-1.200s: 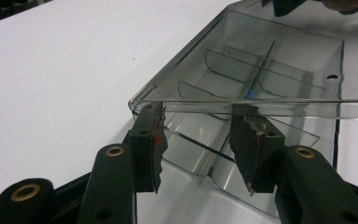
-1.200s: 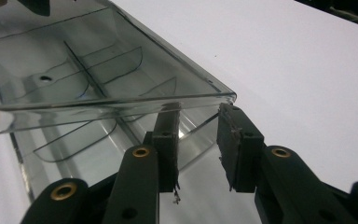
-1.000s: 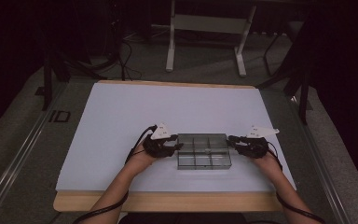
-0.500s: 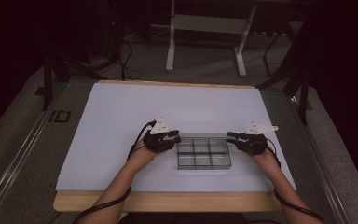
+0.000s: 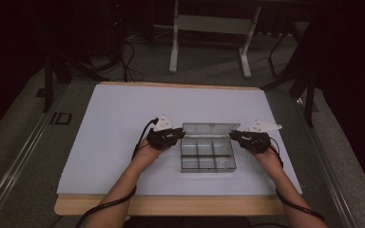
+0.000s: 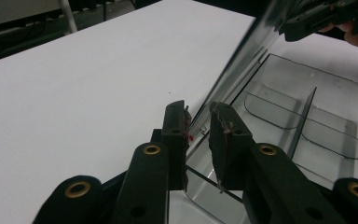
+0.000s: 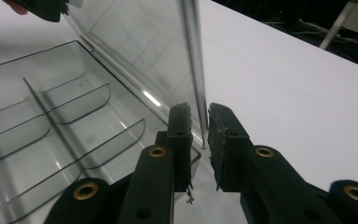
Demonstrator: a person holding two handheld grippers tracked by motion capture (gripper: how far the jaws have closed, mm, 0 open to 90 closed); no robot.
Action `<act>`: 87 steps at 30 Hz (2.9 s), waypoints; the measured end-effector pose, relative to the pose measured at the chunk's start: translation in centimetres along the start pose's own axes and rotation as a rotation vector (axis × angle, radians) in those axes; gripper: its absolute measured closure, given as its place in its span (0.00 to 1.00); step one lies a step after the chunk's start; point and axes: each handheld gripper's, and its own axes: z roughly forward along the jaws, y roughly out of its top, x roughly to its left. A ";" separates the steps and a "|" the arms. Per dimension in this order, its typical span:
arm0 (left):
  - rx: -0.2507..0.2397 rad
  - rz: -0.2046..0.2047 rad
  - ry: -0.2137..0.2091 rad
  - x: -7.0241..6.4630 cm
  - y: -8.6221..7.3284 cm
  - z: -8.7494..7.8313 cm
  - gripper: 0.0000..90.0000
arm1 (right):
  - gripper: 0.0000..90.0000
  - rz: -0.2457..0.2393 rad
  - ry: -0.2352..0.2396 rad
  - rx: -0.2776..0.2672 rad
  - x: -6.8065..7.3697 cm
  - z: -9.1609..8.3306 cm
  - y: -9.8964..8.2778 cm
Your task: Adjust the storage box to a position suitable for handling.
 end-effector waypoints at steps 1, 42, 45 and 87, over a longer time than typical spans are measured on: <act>-0.002 -0.004 0.000 0.1 0.0 0.1 0.86 | 0.88 0.002 -0.004 -0.001 -0.1 0.1 0.1; -0.023 -0.146 -0.008 2.0 -0.3 2.8 0.79 | 0.79 0.106 -0.059 0.034 -0.9 2.7 0.8; -0.022 -0.160 -0.015 2.1 -0.4 2.8 0.79 | 0.77 0.114 -0.061 0.036 -0.9 2.8 0.8; 0.044 -0.377 -0.039 3.1 -1.6 4.3 0.55 | 0.65 0.187 -0.084 0.121 -0.9 4.0 0.8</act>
